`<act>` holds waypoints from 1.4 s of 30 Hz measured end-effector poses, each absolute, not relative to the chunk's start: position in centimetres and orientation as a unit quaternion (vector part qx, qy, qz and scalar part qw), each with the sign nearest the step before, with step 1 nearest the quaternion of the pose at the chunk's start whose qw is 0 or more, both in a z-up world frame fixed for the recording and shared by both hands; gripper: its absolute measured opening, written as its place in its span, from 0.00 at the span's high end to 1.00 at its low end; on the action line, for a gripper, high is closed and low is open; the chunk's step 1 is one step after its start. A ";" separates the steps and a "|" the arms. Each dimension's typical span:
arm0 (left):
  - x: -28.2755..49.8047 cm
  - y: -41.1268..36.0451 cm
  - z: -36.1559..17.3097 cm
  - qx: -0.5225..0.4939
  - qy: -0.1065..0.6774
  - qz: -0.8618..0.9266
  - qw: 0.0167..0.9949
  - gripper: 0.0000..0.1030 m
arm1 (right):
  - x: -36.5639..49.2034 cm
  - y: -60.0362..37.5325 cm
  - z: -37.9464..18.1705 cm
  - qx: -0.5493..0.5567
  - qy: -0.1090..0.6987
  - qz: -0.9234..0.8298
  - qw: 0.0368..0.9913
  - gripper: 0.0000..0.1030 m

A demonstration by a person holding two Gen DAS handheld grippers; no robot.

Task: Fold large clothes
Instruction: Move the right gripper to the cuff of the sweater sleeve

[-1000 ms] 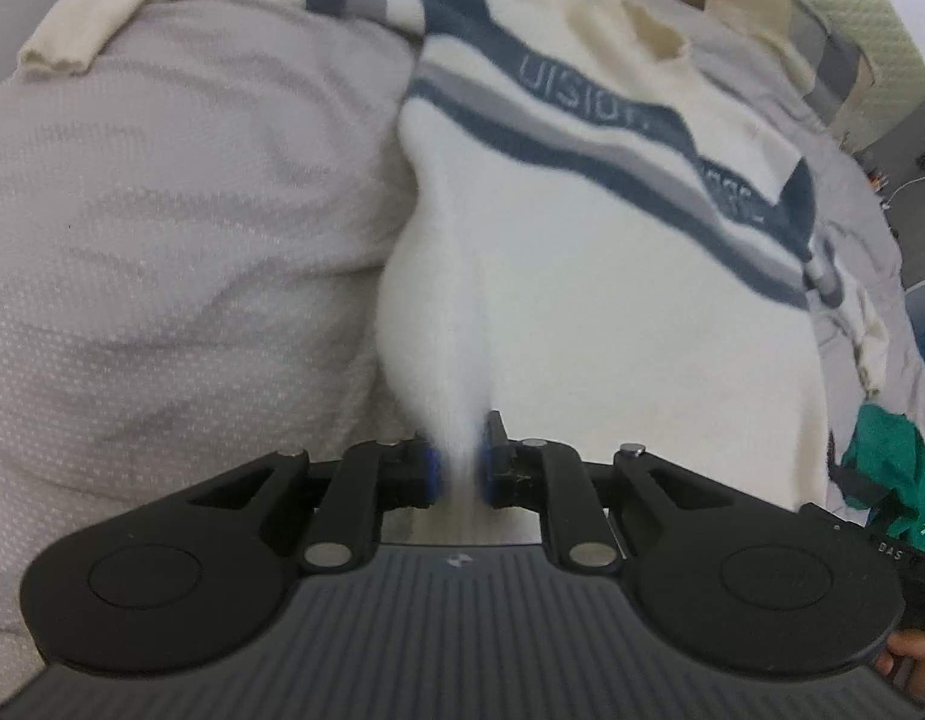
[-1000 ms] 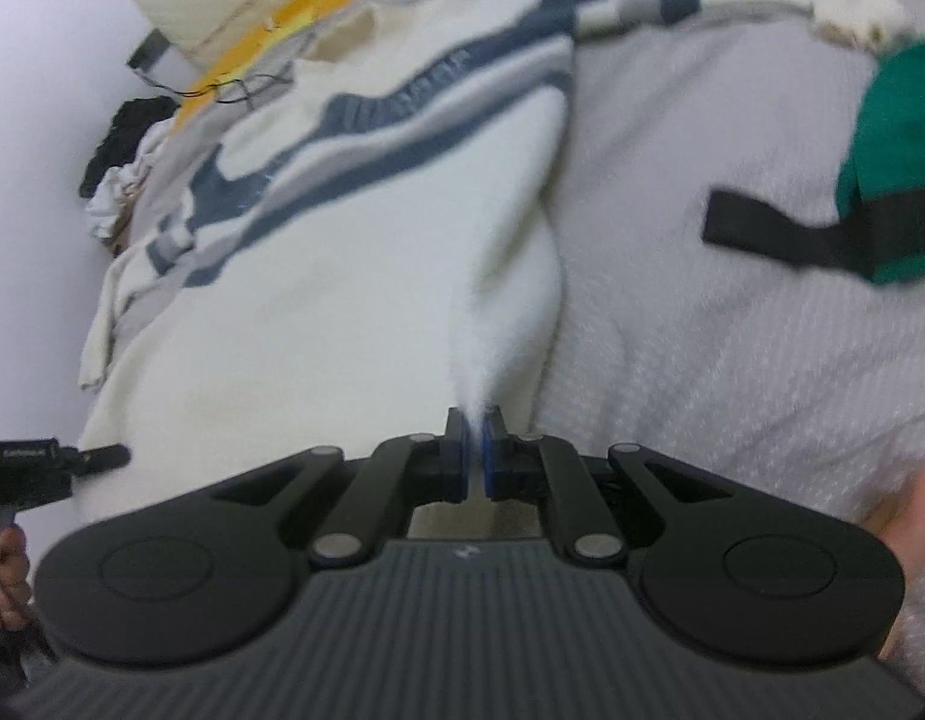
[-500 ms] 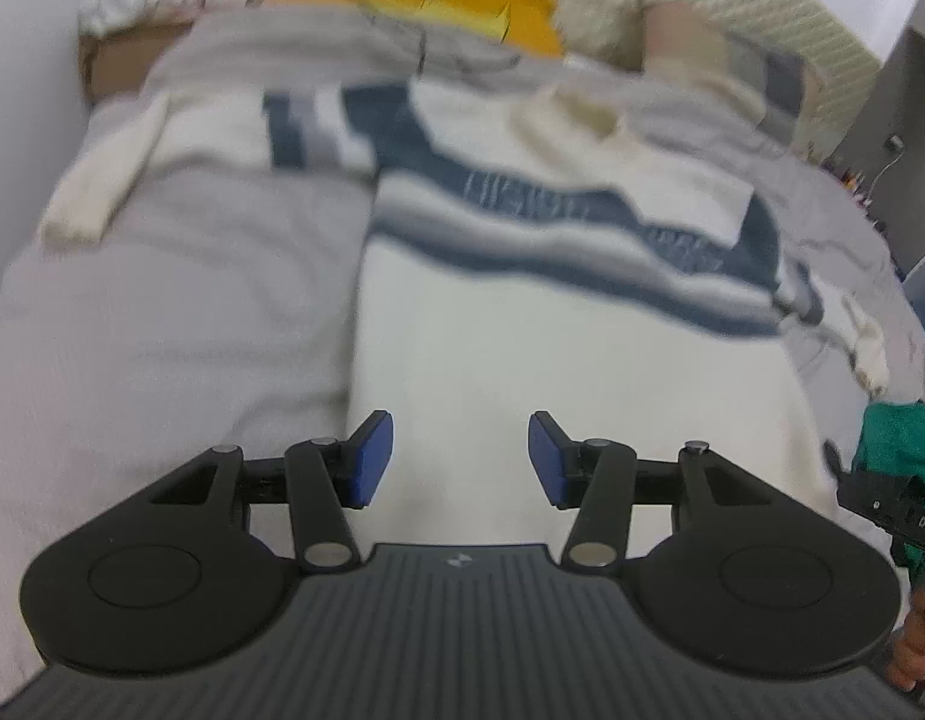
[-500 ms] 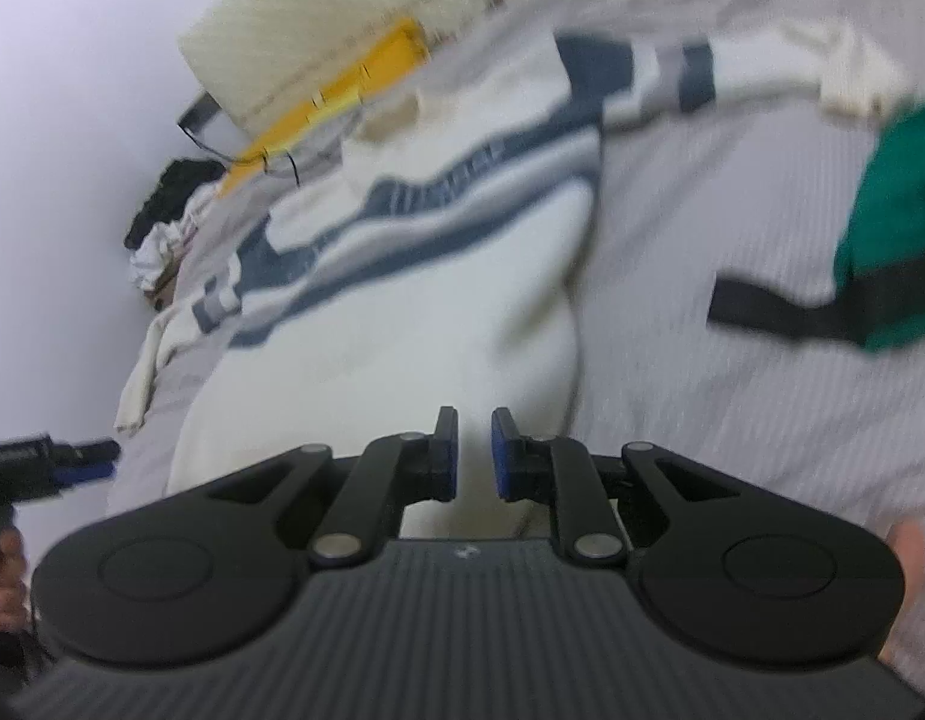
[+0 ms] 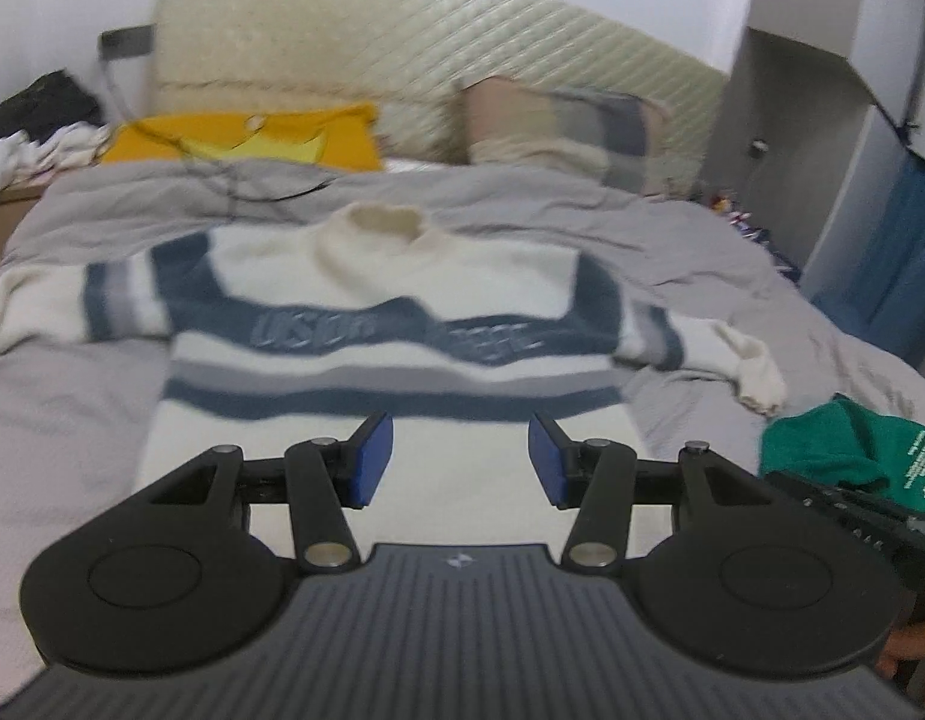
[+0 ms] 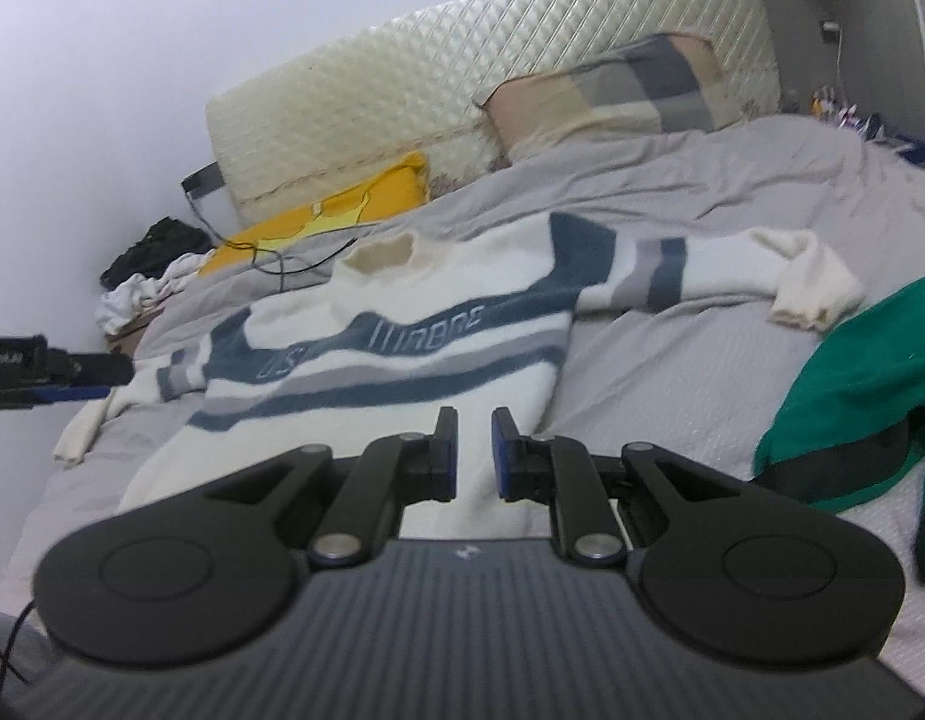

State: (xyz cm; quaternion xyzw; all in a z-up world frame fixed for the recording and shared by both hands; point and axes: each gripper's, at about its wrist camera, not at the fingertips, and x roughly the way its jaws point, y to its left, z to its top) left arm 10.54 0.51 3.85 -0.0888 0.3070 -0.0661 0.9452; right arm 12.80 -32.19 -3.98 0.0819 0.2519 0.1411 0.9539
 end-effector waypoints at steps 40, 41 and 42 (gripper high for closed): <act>13.9 2.4 -8.8 -0.119 0.342 0.002 0.932 0.40 | 35.6 -41.3 -11.1 0.113 0.315 -0.064 0.940 0.64; 14.0 2.4 -8.9 -0.118 0.343 0.005 0.932 0.40 | 36.0 -42.4 -11.6 0.136 0.318 -0.073 0.935 0.64; 14.1 2.4 -9.0 -0.118 0.345 0.006 0.931 0.40 | 36.3 -43.4 -12.1 0.152 0.319 -0.083 0.932 0.64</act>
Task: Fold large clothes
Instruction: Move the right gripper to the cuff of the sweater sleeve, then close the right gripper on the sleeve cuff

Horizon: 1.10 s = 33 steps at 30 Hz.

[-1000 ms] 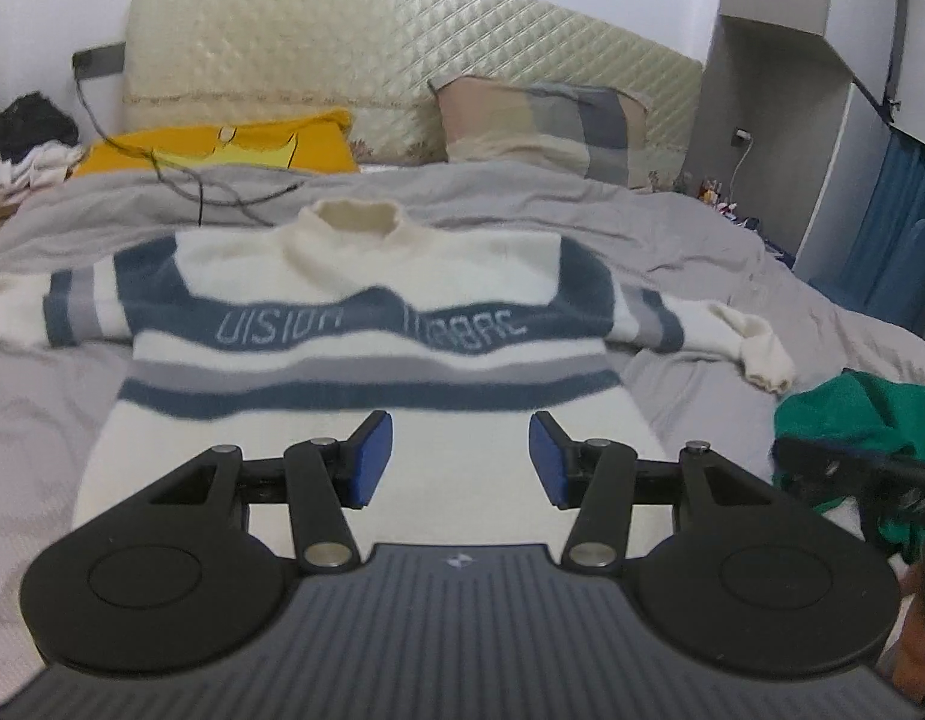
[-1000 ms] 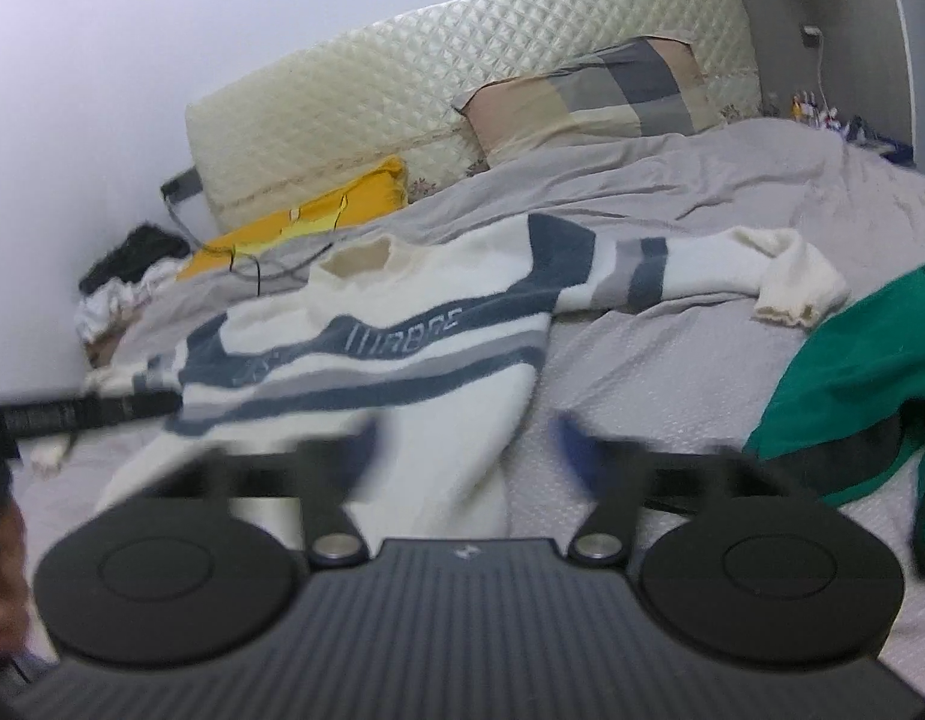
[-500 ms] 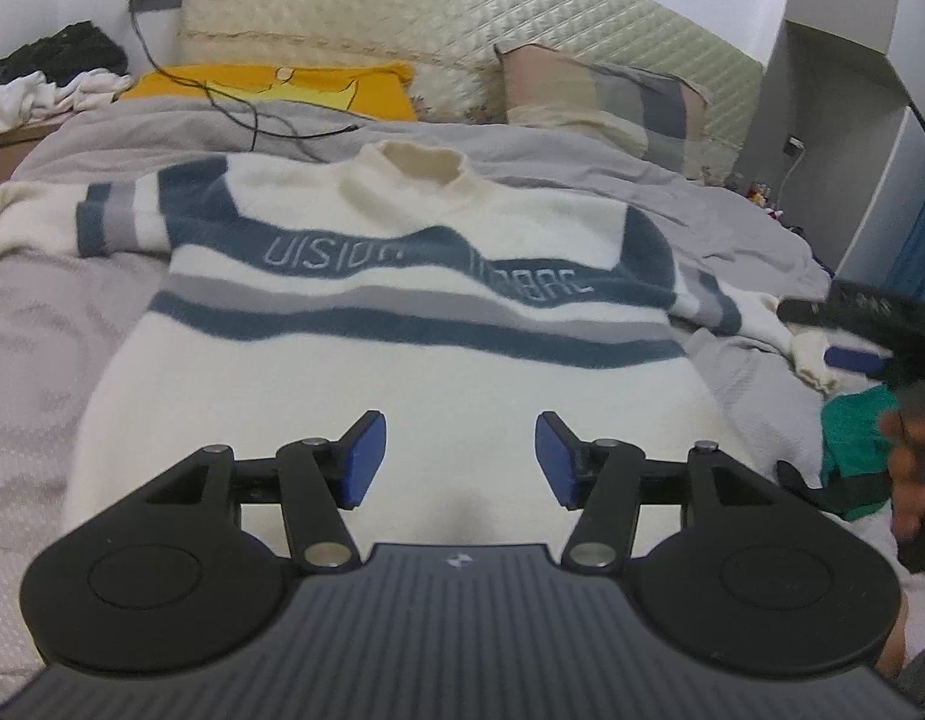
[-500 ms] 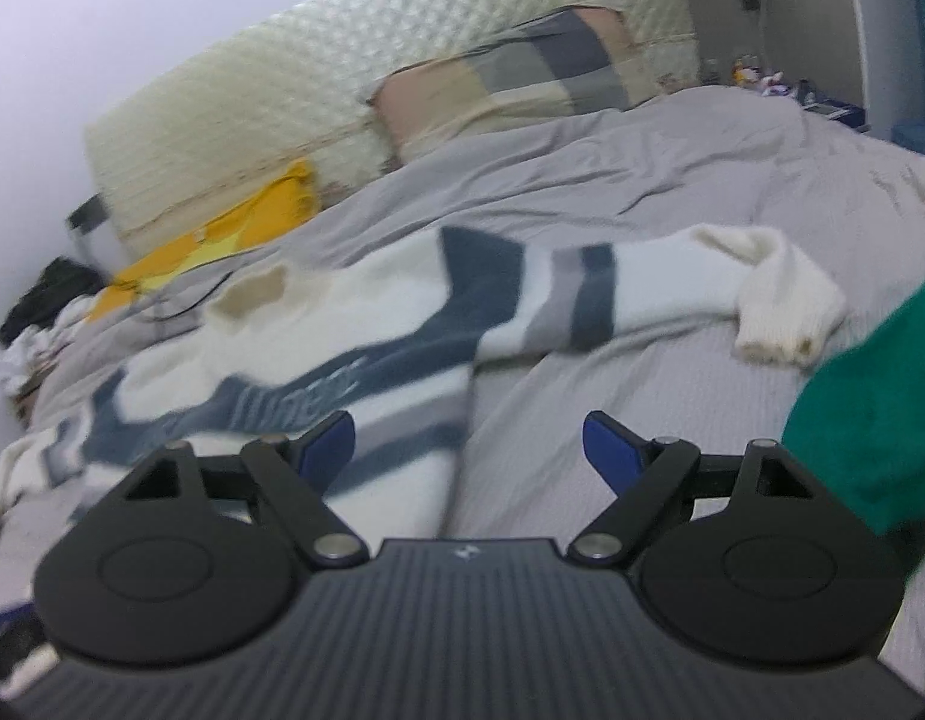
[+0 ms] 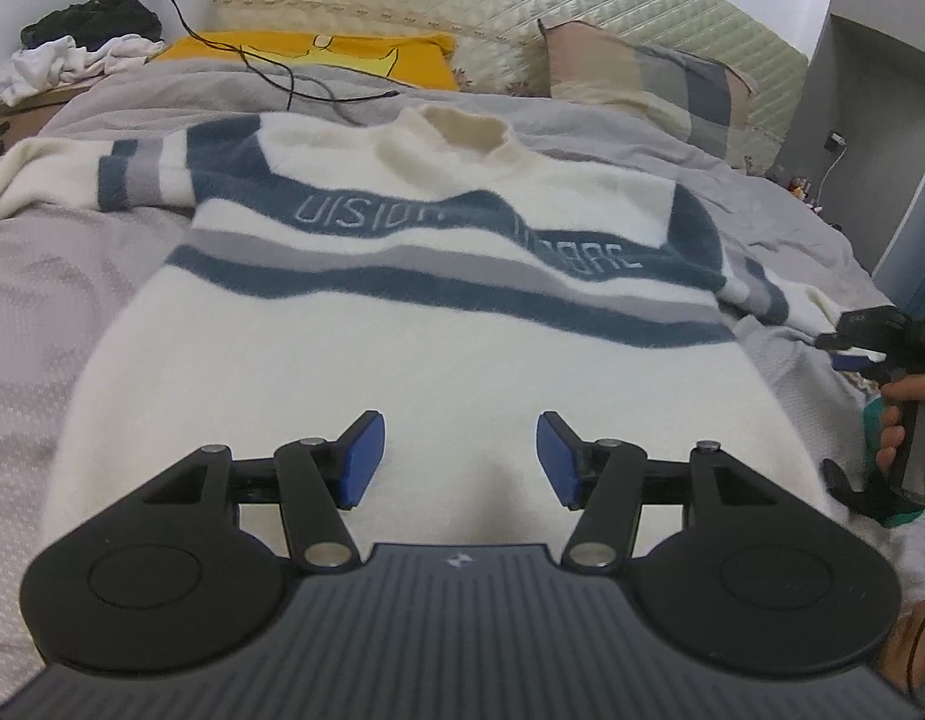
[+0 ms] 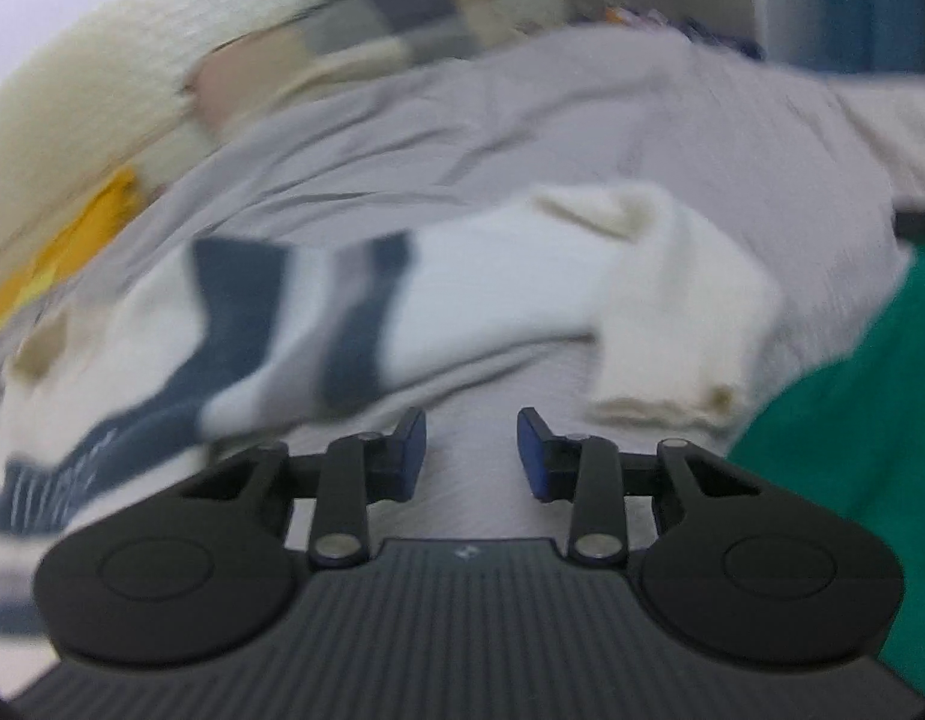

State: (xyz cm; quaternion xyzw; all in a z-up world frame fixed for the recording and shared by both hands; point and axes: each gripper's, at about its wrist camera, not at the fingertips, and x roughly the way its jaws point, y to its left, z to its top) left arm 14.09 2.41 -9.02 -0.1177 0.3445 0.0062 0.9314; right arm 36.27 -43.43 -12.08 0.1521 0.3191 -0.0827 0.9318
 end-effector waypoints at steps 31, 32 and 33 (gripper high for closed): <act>17.4 2.0 -11.2 -0.134 0.351 -0.017 0.926 0.35 | 38.2 -58.0 -12.7 0.297 0.129 -0.218 0.921 0.56; 17.4 1.9 -11.2 -0.133 0.351 -0.016 0.927 0.35 | 38.1 -57.7 -12.6 0.313 0.136 -0.199 0.919 0.40; 17.4 1.9 -11.2 -0.132 0.350 -0.015 0.927 0.35 | 38.1 -57.3 -12.7 0.339 0.148 -0.173 0.913 0.32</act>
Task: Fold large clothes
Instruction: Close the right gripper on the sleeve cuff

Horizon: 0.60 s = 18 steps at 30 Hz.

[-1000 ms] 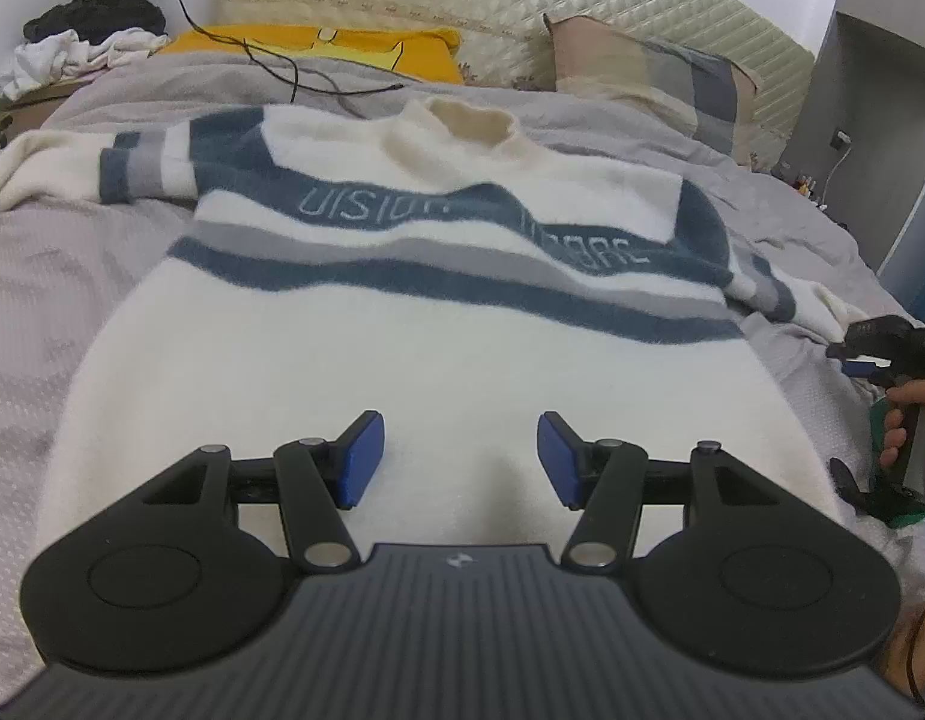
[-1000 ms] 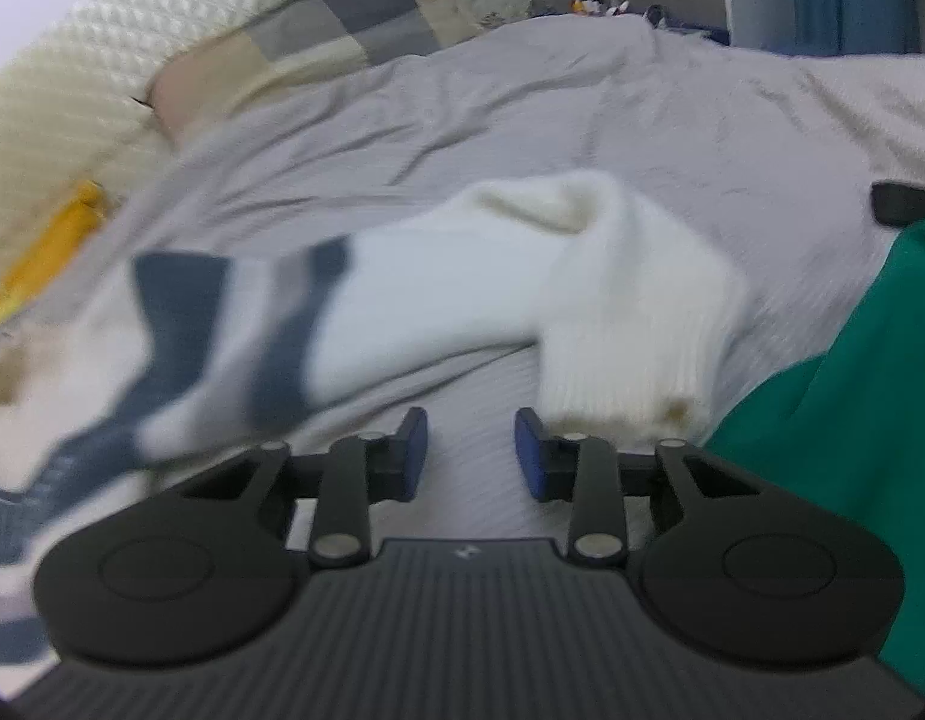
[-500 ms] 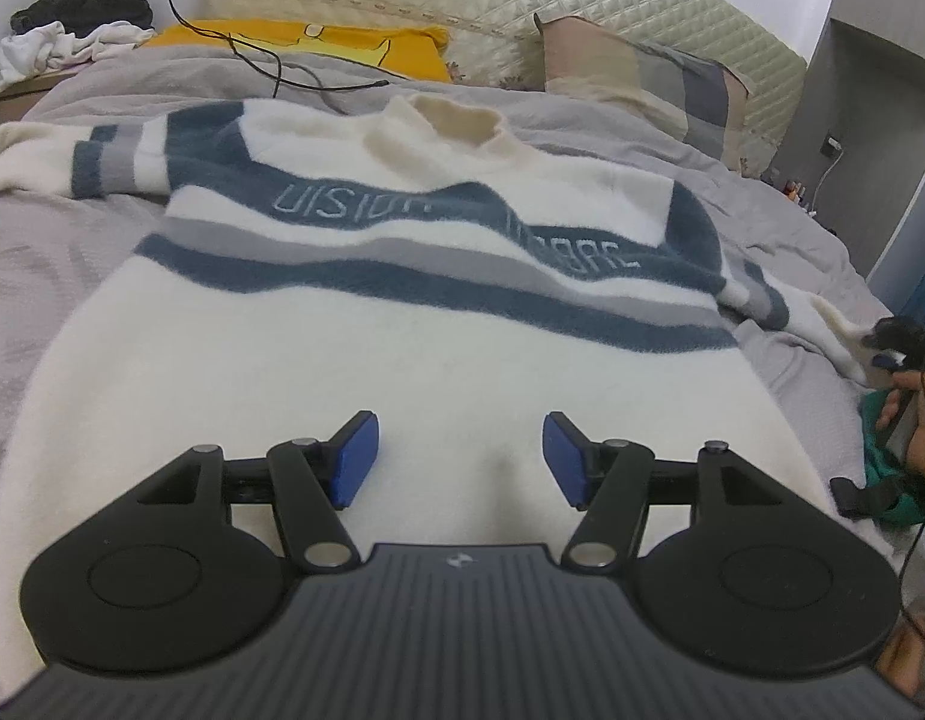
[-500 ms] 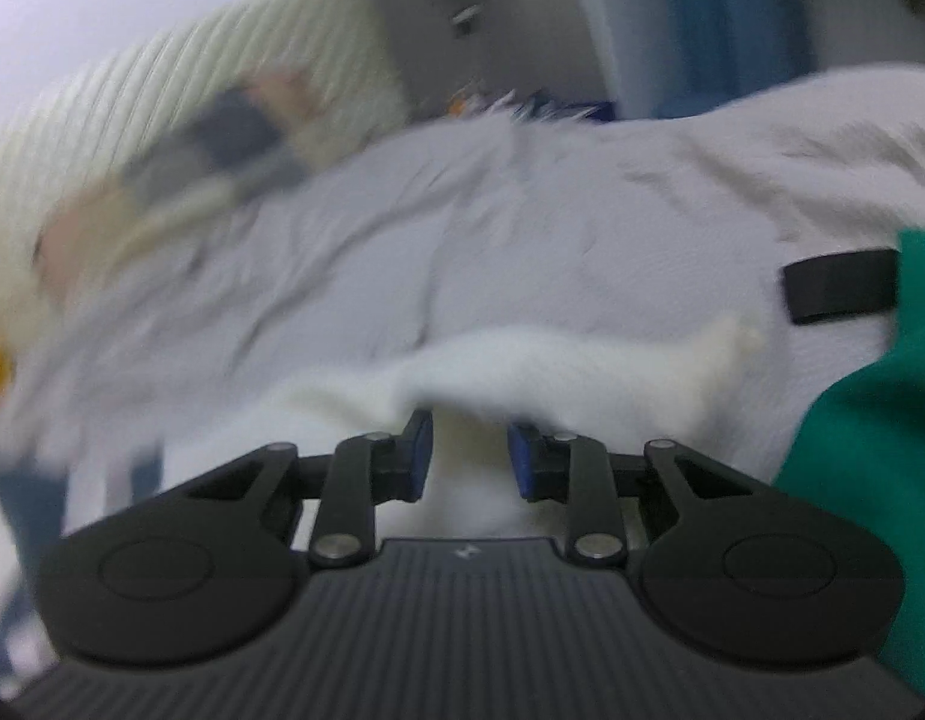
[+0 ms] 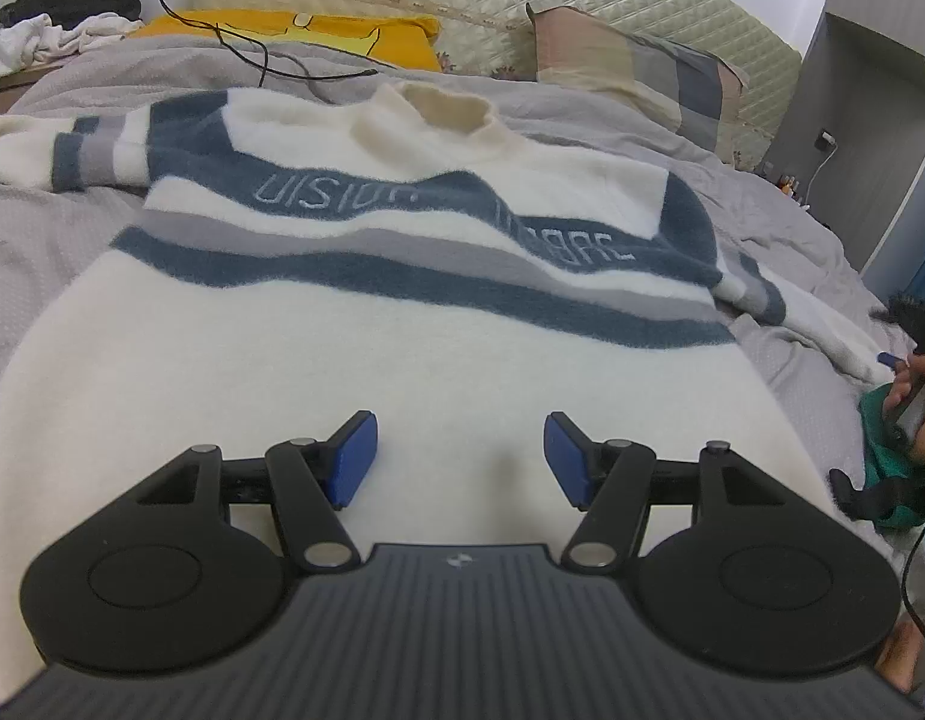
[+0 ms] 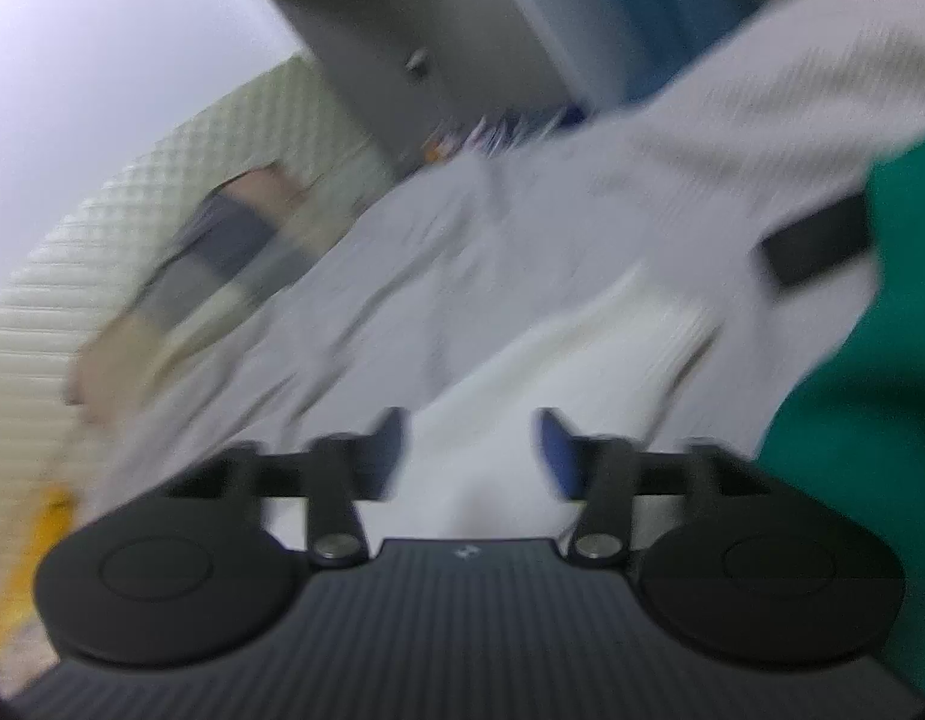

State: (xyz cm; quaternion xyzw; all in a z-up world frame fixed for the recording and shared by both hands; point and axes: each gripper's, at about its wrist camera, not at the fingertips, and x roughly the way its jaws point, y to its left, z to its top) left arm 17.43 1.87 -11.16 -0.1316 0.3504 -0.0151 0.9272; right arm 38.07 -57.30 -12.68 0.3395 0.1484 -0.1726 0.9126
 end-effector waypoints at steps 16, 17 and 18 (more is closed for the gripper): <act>16.9 1.5 -11.5 -0.119 0.353 -0.003 0.928 0.35 | 42.4 -58.1 -16.3 0.425 0.192 -0.158 0.871 0.27; 17.0 1.4 -11.6 -0.116 0.353 -0.004 0.929 0.35 | 43.1 -58.7 -16.5 0.427 0.189 -0.166 0.868 0.27; 17.1 1.4 -11.7 -0.114 0.353 -0.005 0.929 0.34 | 43.4 -59.1 -16.5 0.433 0.175 -0.171 0.867 0.27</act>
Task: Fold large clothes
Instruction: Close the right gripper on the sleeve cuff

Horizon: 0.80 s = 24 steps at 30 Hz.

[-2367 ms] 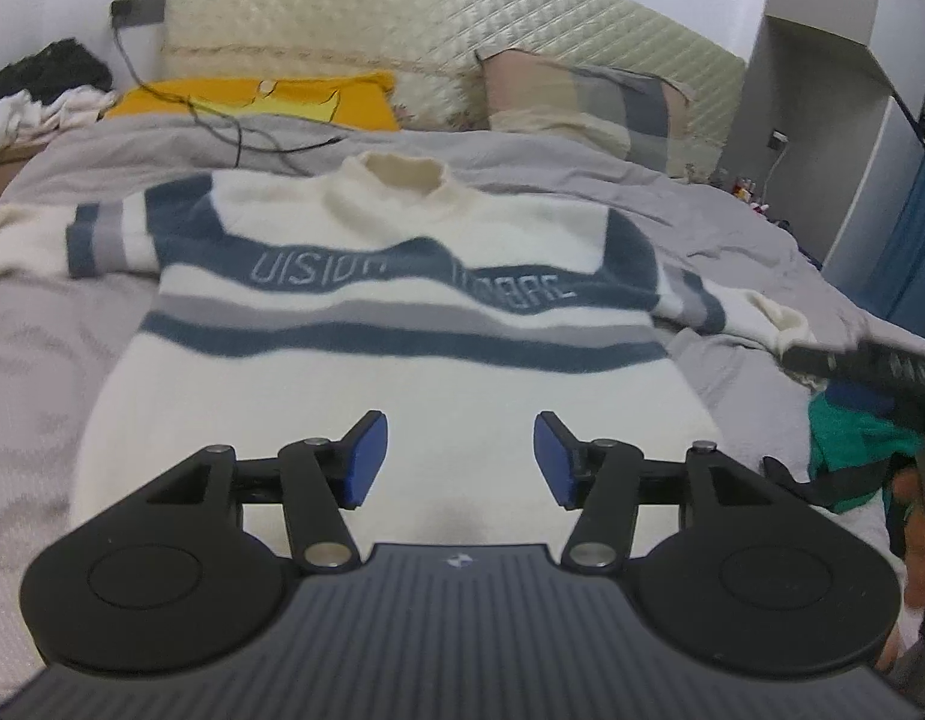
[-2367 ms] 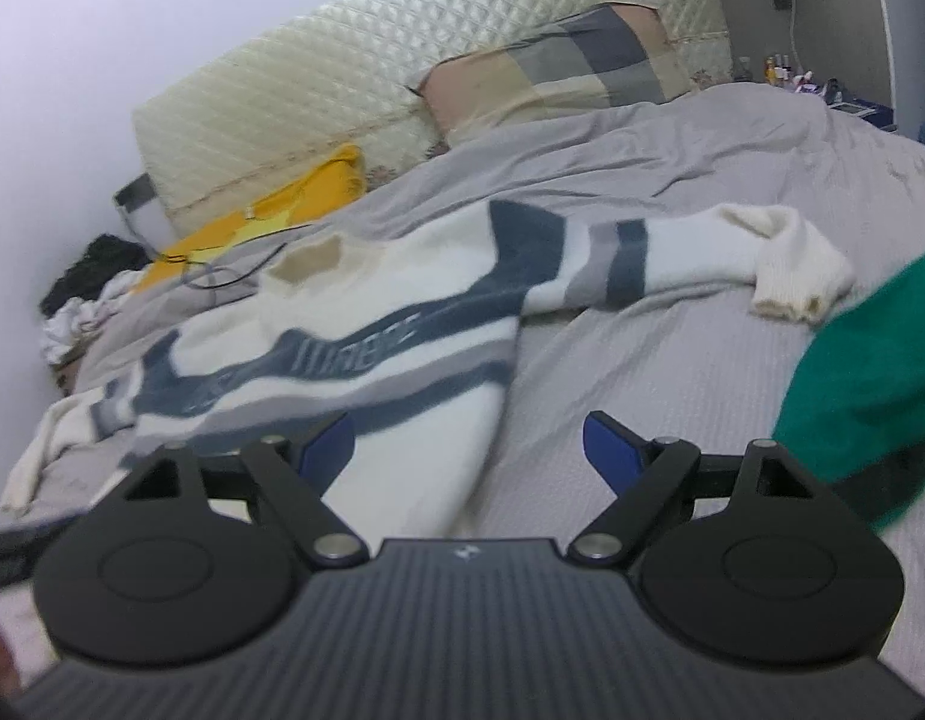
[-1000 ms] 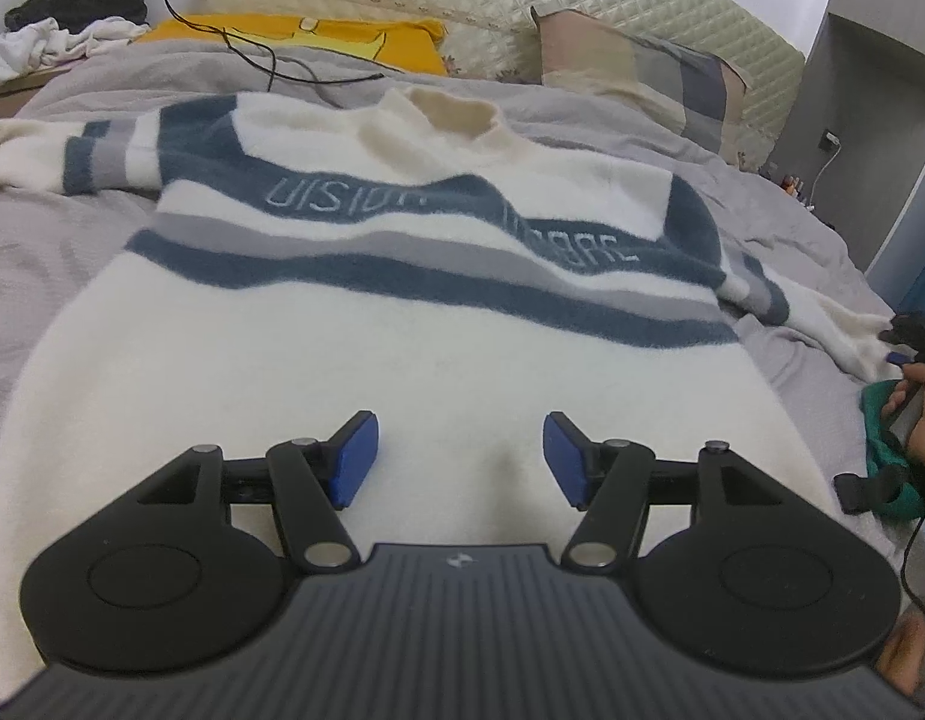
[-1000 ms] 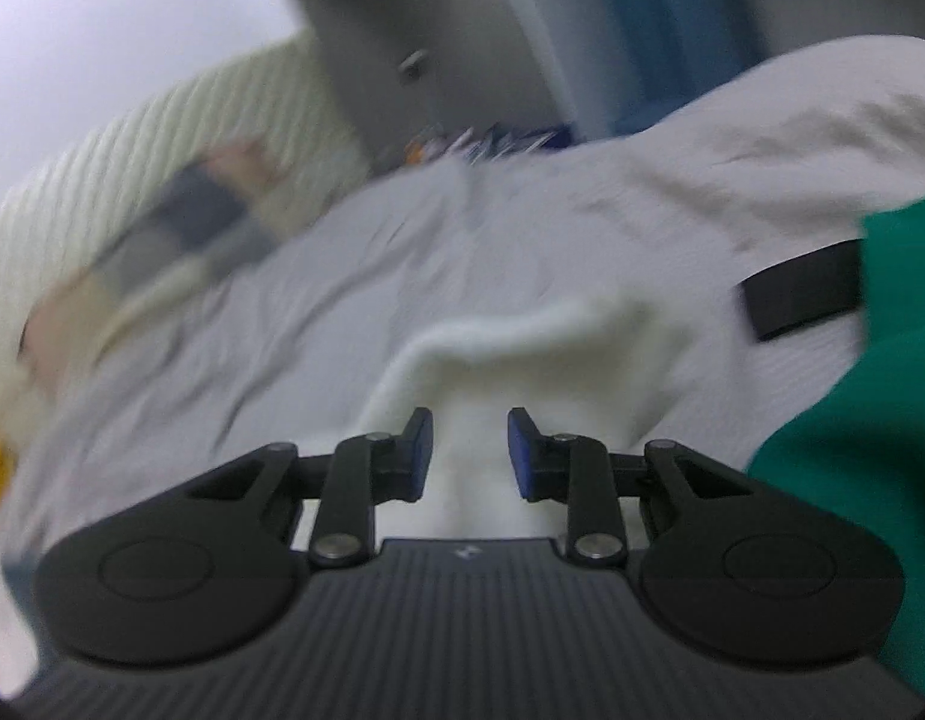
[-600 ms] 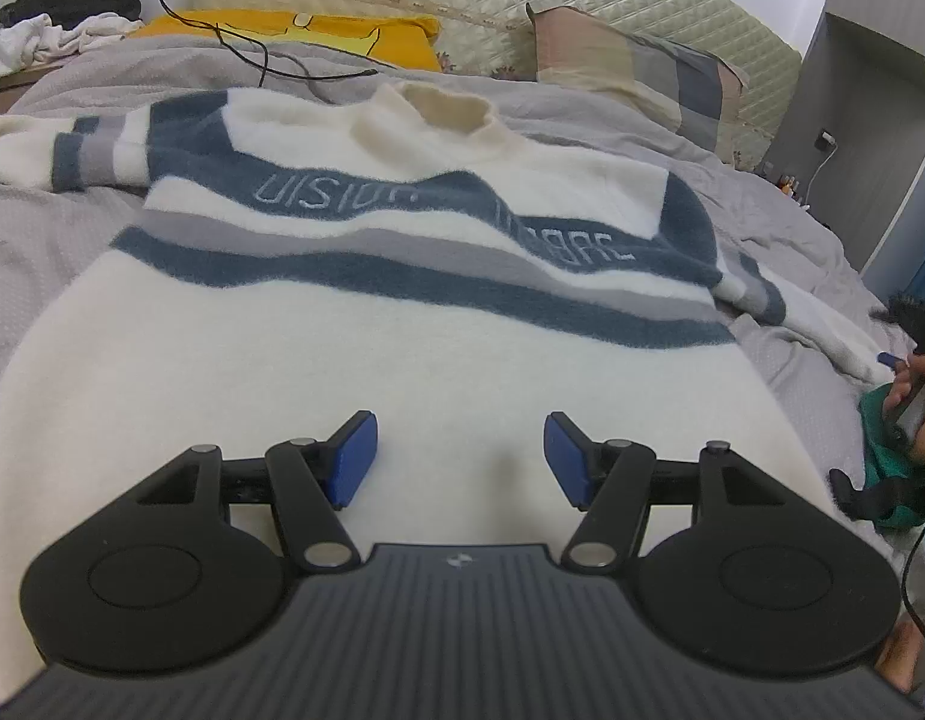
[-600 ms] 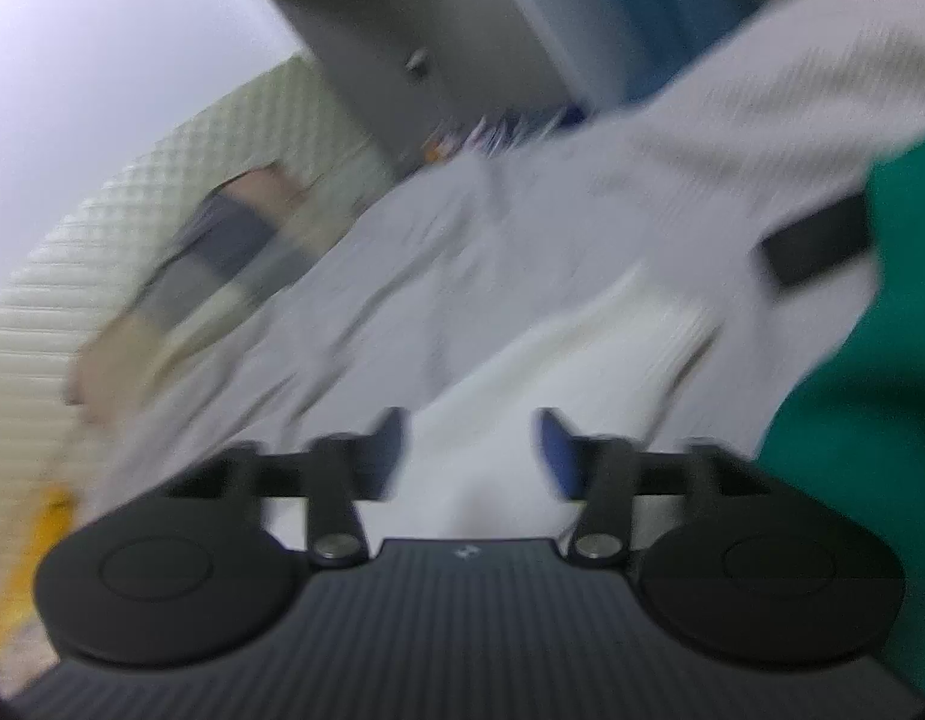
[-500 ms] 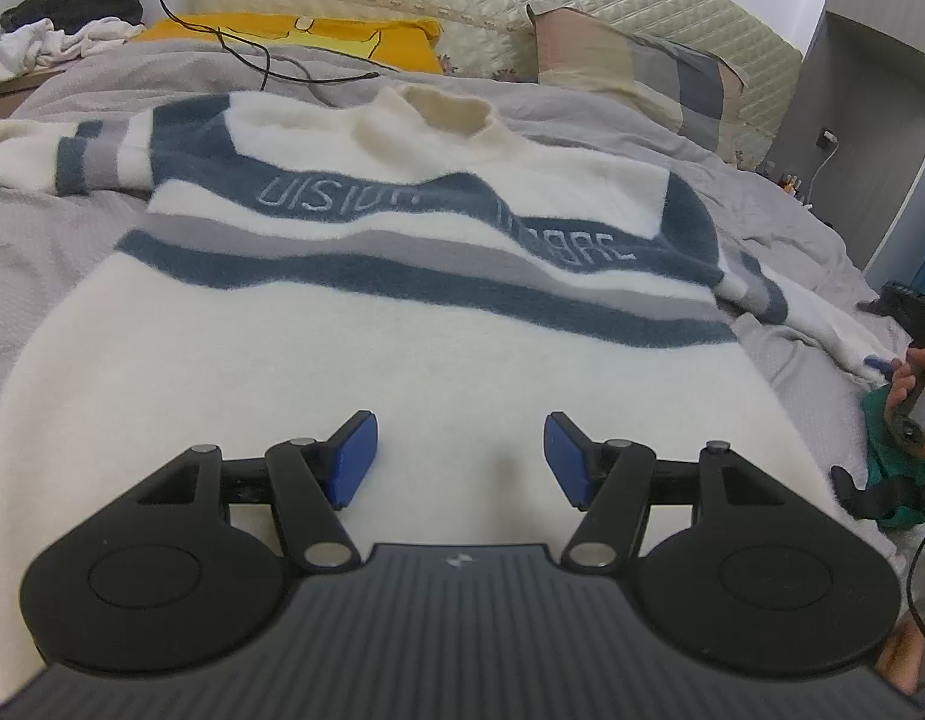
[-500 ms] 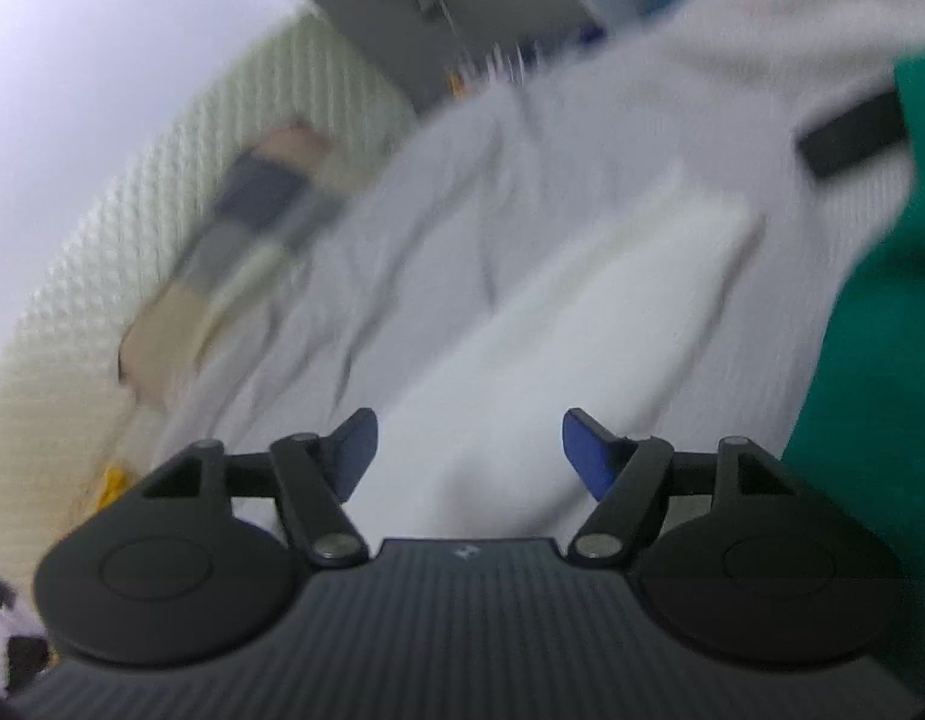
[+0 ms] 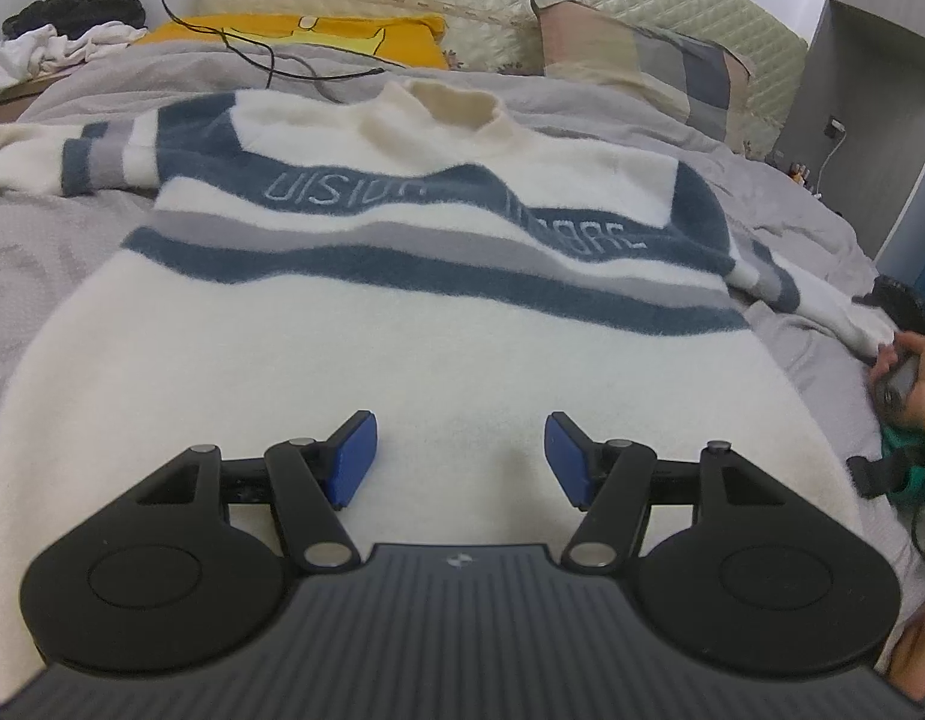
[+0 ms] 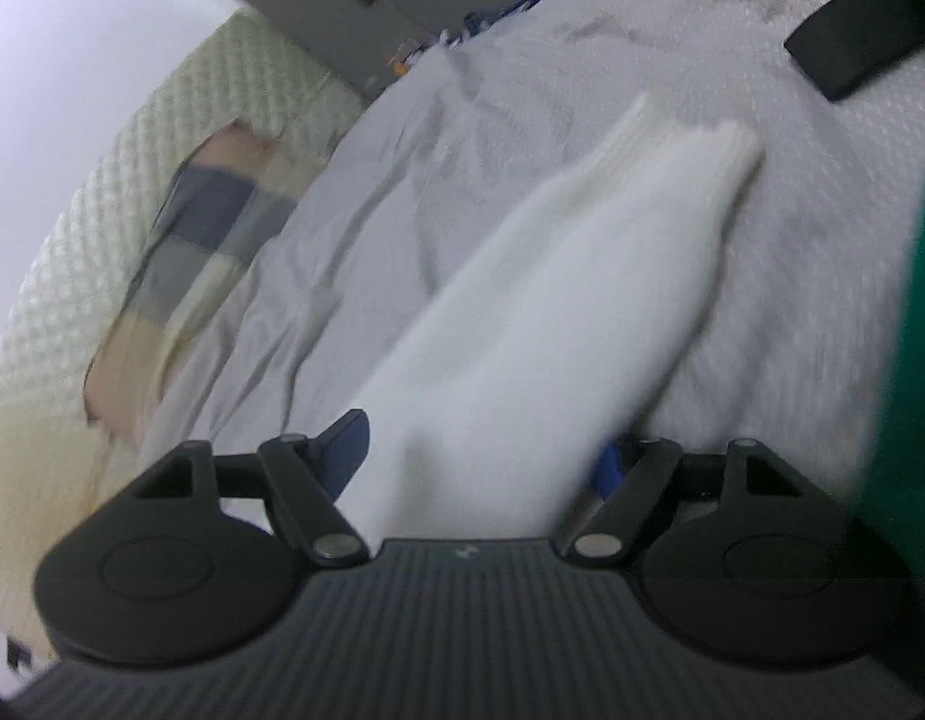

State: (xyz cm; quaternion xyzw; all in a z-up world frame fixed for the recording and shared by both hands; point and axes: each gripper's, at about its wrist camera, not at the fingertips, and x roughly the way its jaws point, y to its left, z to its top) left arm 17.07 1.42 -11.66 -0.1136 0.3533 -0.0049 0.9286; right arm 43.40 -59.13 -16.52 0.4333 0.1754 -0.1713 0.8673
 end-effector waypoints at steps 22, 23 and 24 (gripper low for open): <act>19.6 3.7 -11.3 -0.093 0.354 0.050 0.929 0.34 | 48.2 -60.8 -2.9 0.181 0.094 -0.223 0.953 0.91; 19.6 4.1 -11.2 -0.099 0.353 0.055 0.929 0.34 | 47.8 -59.7 -1.7 0.165 0.087 -0.213 0.959 0.91; 19.5 4.6 -11.0 -0.105 0.353 0.057 0.928 0.34 | 47.5 -58.6 -0.6 0.156 0.081 -0.204 0.963 0.91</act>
